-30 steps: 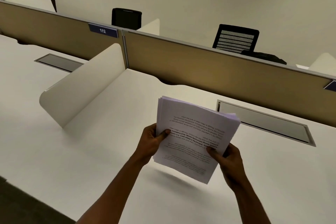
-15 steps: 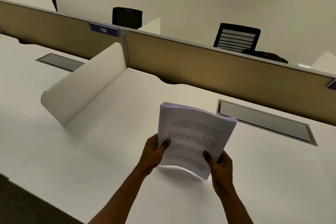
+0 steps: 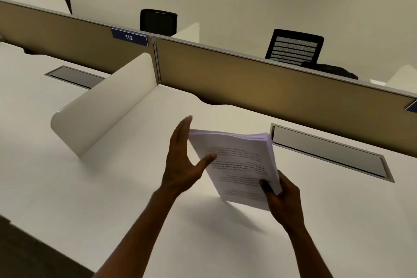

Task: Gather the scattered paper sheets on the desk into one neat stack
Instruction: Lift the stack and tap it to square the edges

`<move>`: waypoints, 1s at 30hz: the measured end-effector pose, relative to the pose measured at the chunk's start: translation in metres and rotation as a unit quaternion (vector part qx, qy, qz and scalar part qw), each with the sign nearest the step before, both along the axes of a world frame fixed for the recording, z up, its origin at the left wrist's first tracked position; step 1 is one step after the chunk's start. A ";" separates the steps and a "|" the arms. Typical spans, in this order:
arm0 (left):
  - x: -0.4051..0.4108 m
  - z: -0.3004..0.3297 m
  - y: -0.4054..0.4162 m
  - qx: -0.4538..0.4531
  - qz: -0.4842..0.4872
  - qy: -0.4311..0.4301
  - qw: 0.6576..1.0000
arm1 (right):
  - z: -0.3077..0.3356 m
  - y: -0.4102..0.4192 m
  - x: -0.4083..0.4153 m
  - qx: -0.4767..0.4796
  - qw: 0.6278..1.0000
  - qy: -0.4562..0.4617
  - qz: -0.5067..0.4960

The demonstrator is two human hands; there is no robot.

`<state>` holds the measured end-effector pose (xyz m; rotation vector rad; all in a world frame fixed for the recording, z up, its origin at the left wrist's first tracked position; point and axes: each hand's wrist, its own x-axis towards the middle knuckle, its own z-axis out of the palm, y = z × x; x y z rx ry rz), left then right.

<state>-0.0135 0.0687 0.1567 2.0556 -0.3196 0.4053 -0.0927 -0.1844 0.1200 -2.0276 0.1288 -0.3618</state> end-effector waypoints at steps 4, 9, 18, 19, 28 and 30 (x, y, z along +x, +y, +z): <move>0.016 0.040 0.005 0.146 -0.118 -0.013 0.982 | 0.024 -0.009 0.007 -0.137 0.988 -0.018 0.069; 0.018 0.036 0.004 0.065 -0.186 0.084 0.977 | 0.041 -0.012 0.013 -0.184 0.976 -0.001 0.116; 0.009 -0.020 0.026 -0.157 -0.075 0.207 0.963 | 0.003 -0.054 0.003 0.214 0.968 0.118 0.061; 0.009 -0.025 0.026 -0.175 -0.071 0.219 0.957 | -0.006 -0.048 0.003 0.252 0.958 0.122 0.068; 0.007 -0.077 0.034 -0.176 -0.095 0.304 0.931 | -0.050 -0.023 0.001 0.284 0.954 0.091 -0.039; 0.004 -0.093 0.033 -0.171 -0.098 0.321 0.926 | -0.066 -0.019 -0.002 0.267 0.955 0.116 -0.055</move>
